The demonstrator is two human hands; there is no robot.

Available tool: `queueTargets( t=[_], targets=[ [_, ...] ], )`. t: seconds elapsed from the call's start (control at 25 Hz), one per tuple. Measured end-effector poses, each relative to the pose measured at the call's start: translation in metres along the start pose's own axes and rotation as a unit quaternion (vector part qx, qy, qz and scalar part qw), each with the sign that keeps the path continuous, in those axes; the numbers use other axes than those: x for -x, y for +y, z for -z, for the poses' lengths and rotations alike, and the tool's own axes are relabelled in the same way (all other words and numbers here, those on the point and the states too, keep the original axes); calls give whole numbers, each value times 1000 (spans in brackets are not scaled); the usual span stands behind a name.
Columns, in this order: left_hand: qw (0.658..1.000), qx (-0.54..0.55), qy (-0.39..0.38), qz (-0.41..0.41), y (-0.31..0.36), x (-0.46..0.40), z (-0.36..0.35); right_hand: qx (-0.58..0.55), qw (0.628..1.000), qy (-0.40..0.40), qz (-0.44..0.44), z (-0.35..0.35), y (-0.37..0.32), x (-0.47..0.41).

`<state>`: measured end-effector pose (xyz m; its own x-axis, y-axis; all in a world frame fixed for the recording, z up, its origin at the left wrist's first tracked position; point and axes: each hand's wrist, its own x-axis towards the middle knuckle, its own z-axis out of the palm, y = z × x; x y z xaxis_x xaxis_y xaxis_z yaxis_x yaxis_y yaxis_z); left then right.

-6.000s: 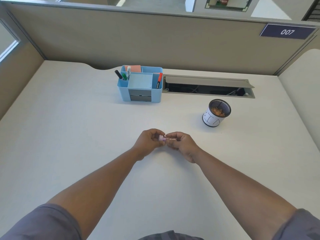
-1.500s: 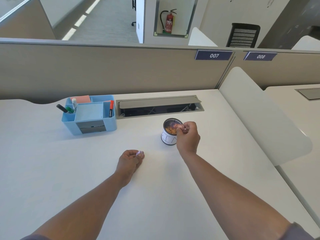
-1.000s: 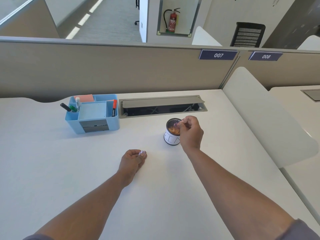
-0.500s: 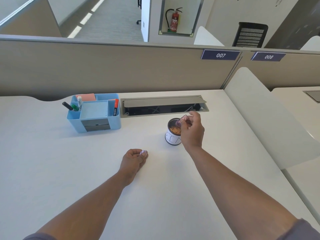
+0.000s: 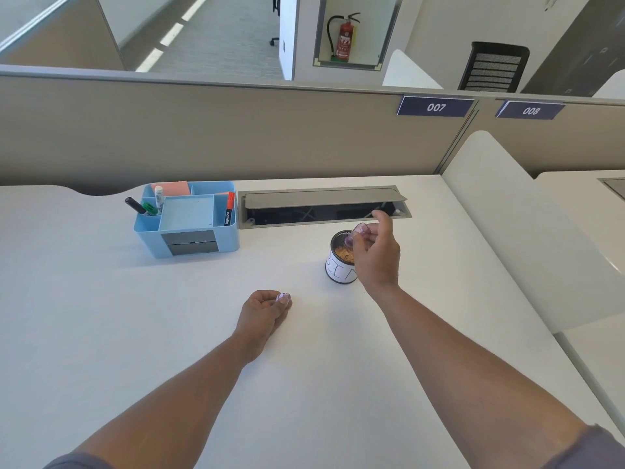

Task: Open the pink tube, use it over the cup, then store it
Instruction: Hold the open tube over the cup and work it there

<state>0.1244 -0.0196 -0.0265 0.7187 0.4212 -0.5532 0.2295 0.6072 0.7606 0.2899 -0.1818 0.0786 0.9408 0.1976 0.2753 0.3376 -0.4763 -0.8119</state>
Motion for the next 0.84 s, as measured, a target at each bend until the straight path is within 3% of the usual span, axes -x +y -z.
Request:
queueTargets(
  t=[0.16, 0.36, 0.68, 0.84],
  targets=[
    [1000, -3, -3, 1, 0, -1, 1, 59, 997, -1, 39, 1, 1, -2],
    [1000, 2, -4, 4, -1, -1, 2, 20, 1000, 10, 4, 0, 0, -1],
    [1000, 1, -5, 1, -2, -2, 2, 31, 999, 19, 25, 0, 5, 3],
    [1000, 0, -5, -1, -3, -3, 2, -26, 997, 49, -46, -1, 4, 3]
  ],
)
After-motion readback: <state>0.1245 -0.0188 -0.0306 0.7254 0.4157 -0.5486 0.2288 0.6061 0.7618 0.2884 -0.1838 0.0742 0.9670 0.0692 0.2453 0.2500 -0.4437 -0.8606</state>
